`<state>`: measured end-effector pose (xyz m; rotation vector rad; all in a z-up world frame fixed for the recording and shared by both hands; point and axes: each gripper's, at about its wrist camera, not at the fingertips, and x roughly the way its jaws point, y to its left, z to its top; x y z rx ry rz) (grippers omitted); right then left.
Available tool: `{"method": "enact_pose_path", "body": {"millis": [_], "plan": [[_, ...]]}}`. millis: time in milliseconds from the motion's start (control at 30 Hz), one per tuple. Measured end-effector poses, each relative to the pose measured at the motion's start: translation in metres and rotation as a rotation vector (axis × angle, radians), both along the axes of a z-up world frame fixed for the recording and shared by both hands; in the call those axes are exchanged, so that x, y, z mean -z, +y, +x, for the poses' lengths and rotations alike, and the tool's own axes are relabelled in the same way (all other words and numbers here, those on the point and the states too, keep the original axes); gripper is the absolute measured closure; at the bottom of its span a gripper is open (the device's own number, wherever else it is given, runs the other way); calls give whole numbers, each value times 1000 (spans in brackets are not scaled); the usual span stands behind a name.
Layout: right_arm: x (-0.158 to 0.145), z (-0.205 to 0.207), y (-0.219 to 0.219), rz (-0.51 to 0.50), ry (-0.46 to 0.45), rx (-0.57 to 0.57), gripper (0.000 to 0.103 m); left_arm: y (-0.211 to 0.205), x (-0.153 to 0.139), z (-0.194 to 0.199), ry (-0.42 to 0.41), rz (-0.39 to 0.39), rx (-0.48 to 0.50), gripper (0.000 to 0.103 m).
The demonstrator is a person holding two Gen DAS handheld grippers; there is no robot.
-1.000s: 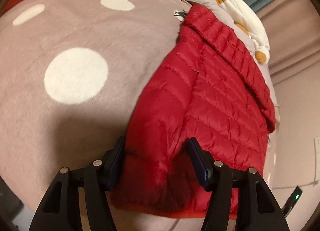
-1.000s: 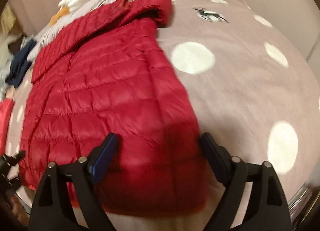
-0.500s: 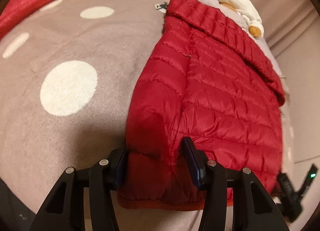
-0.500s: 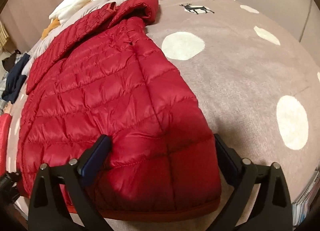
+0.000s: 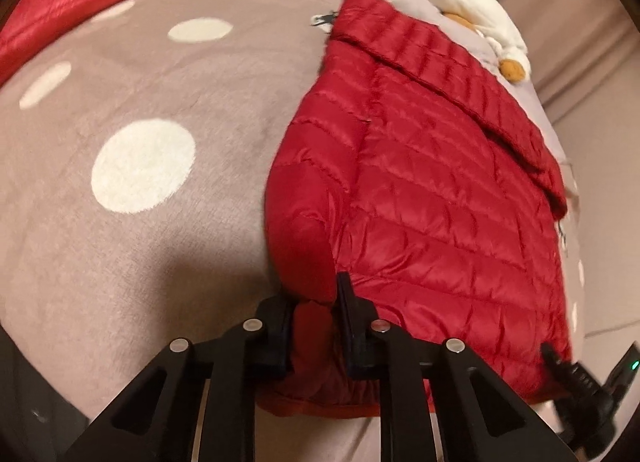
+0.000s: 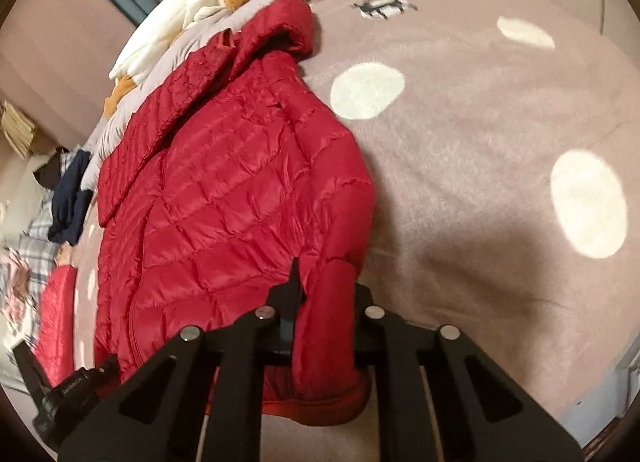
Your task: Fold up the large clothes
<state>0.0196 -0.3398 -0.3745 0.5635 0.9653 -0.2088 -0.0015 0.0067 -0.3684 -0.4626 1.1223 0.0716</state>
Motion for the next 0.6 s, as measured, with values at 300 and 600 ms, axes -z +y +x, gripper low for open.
{"method": "enact_pose_path", "body": {"millis": [300,600], "plan": [[-35,-1,5,-47,-28,-29,91,-5,-29,1,-43,15,34,90],[-64,-8,11,-53,-62,-29,91,-14,-73,7,-119,98,83,93]]}}
